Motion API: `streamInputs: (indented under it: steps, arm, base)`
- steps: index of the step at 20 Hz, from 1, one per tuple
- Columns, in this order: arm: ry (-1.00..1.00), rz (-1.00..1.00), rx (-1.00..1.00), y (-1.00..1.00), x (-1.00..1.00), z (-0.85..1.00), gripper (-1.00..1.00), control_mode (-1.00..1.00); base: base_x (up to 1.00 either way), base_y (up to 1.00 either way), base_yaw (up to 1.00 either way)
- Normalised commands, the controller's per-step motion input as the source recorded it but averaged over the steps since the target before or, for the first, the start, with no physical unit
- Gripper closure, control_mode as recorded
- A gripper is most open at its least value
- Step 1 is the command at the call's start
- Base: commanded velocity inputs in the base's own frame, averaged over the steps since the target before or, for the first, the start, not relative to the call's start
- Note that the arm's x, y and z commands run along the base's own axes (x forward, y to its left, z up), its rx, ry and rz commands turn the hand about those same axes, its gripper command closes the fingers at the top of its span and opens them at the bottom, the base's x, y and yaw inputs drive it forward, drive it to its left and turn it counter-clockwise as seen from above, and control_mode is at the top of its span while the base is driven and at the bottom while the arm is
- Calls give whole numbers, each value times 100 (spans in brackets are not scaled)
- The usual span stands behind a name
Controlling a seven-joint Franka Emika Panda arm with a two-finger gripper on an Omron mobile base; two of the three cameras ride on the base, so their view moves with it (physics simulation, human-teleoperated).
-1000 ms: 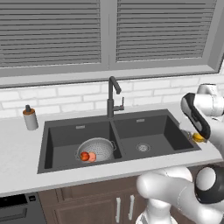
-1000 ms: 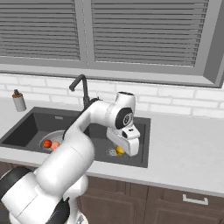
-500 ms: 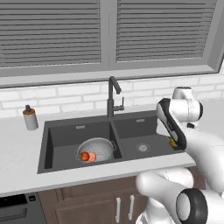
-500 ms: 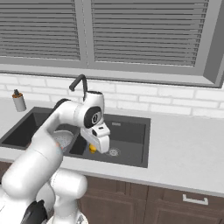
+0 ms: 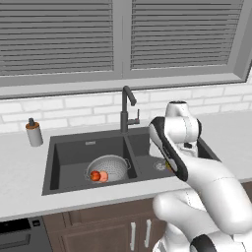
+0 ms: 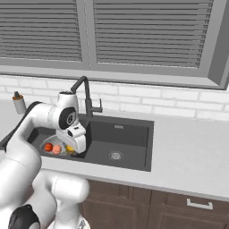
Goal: Put the colander in the sink, put the tangerine, peach, apple in the colander, and turn on the sink faucet and pour water over the colander.
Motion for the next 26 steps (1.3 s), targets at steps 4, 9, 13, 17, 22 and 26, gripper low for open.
streamInputs:
  steps: [4, 9, 13, 17, 22, 26]
  arm:
    - [0, 13, 0, 89, 12, 0, 100, -100]
    - [0, 12, 0, 97, 30, 0, 100, -100]
    - [0, 10, 0, 89, 54, -3, 100, -100]
    - [0, 1, 0, 74, 56, -22, 100, -100]
    - [-1, 0, 0, 57, 50, -37, 100, -100]
    - [-3, 0, 0, 23, 54, -33, 100, -100]
  base:
    - [0, 0, 0]
    - [0, 0, 0]
    - [0, 0, 0]
    - [0, 0, 0]
    - [0, 0, 0]
    - [0, 0, 0]
